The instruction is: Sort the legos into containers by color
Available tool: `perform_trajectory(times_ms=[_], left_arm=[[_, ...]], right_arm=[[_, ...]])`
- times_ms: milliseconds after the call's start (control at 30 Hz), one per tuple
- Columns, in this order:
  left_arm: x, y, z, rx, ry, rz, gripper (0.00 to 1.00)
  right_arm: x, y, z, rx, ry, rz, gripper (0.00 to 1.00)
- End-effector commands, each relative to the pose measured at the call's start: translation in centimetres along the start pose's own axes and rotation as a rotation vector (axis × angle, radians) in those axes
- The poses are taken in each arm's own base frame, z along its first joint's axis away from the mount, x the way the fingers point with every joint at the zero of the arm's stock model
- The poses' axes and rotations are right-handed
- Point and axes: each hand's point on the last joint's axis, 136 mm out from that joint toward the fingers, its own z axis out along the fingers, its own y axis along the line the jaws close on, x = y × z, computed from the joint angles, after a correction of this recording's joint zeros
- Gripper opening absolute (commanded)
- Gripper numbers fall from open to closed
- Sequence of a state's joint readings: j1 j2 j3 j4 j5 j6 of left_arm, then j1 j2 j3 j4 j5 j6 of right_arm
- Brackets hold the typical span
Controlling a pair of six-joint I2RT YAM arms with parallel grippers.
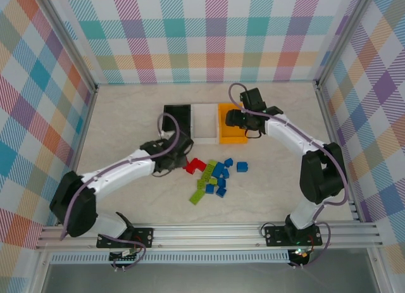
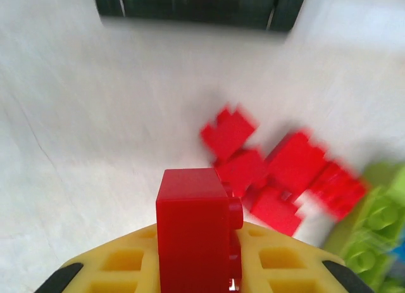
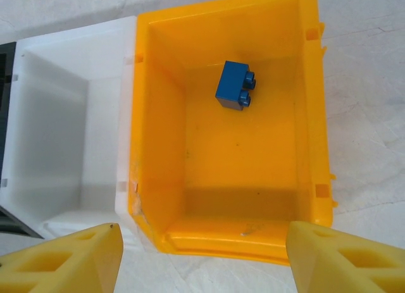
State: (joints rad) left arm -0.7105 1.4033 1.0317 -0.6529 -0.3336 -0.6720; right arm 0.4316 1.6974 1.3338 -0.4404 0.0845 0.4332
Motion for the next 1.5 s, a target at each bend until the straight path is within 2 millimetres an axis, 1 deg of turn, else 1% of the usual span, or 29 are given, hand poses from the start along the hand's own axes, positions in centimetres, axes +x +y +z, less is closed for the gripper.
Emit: perform_trajectory(times_ms=[0, 100, 133, 200, 300, 333, 467, 633, 700, 767, 833, 867, 1000, 1100, 1167, 1267, 1333, 1433, 1467], left_arm=[[-5.7, 1.9, -1.4, -0.073, -0.115, -0.090, 0.19], [-9.6, 2.6, 0.3, -0.129, -0.153, -0.153, 0.19], [-10.5, 2.7, 1.0, -0.145, -0.157, -0.165, 0.19], [-11.9, 2.8, 2.8, -0.174, -0.154, -0.190, 0.19], [-13.3, 2.9, 5.4, -0.207, -0.134, -0.221, 0.19], [-13.7, 2.5, 6.0, -0.199, -0.131, -0.226, 0.19], [-14.7, 1.1, 7.8, -0.190, -0.114, -0.228, 0.19], [-14.8, 0.4, 9.3, -0.196, -0.087, -0.219, 0.20], [-14.6, 0.3, 9.7, -0.201, -0.073, -0.213, 0.25], [-14.4, 0.1, 9.9, -0.189, -0.067, -0.214, 0.39], [-14.5, -0.2, 9.6, -0.172, -0.074, -0.215, 0.46], [-14.6, -0.5, 9.4, -0.162, -0.077, -0.213, 0.48], [-14.6, -0.8, 8.8, -0.140, -0.080, -0.215, 0.50], [-14.5, -1.4, 7.1, -0.092, -0.093, -0.224, 0.53], [-14.1, -2.0, 5.0, -0.042, -0.119, -0.226, 0.64], [-12.5, -2.8, 2.2, 0.027, -0.150, -0.211, 0.79], [-11.0, -3.0, 0.8, 0.060, -0.159, -0.196, 1.00], [-8.2, -2.9, -0.8, 0.089, -0.158, -0.158, 1.00], [-7.0, -2.5, -1.0, 0.085, -0.153, -0.149, 1.00]], right_arm=[[0.0, 0.7, -0.9, -0.042, -0.020, 0.016, 0.69], [0.8, 0.3, -0.9, -0.037, -0.005, 0.023, 0.69], [0.9, 0.3, -1.0, -0.039, -0.004, 0.024, 0.69], [1.4, 0.1, -1.1, -0.037, 0.002, 0.024, 0.69], [2.1, 0.0, -1.4, -0.048, 0.011, 0.034, 0.69], [2.3, 0.0, -1.4, -0.052, 0.014, 0.034, 0.69], [3.6, -0.2, -1.6, -0.069, 0.033, 0.041, 0.69], [5.7, -1.1, -2.1, -0.061, 0.061, 0.043, 0.70], [6.7, -1.6, -2.3, -0.053, 0.072, 0.048, 0.72], [7.5, -2.0, -2.9, -0.053, 0.080, 0.052, 0.73], [8.4, -2.3, -3.2, -0.050, 0.094, 0.056, 0.75], [8.8, -2.5, -3.4, -0.048, 0.098, 0.056, 0.75], [9.9, -3.1, -4.1, -0.036, 0.103, 0.062, 0.75], [10.6, -3.5, -4.5, -0.024, 0.126, 0.075, 0.75], [11.8, -4.0, -4.3, -0.008, 0.164, 0.079, 0.75], [14.2, -4.9, -3.6, 0.016, 0.232, 0.077, 0.75], [15.6, -5.2, -3.2, 0.039, 0.266, 0.050, 0.75], [17.2, -5.2, -3.1, 0.071, 0.304, 0.011, 0.77], [17.5, -5.1, -3.0, 0.074, 0.306, 0.001, 0.78]])
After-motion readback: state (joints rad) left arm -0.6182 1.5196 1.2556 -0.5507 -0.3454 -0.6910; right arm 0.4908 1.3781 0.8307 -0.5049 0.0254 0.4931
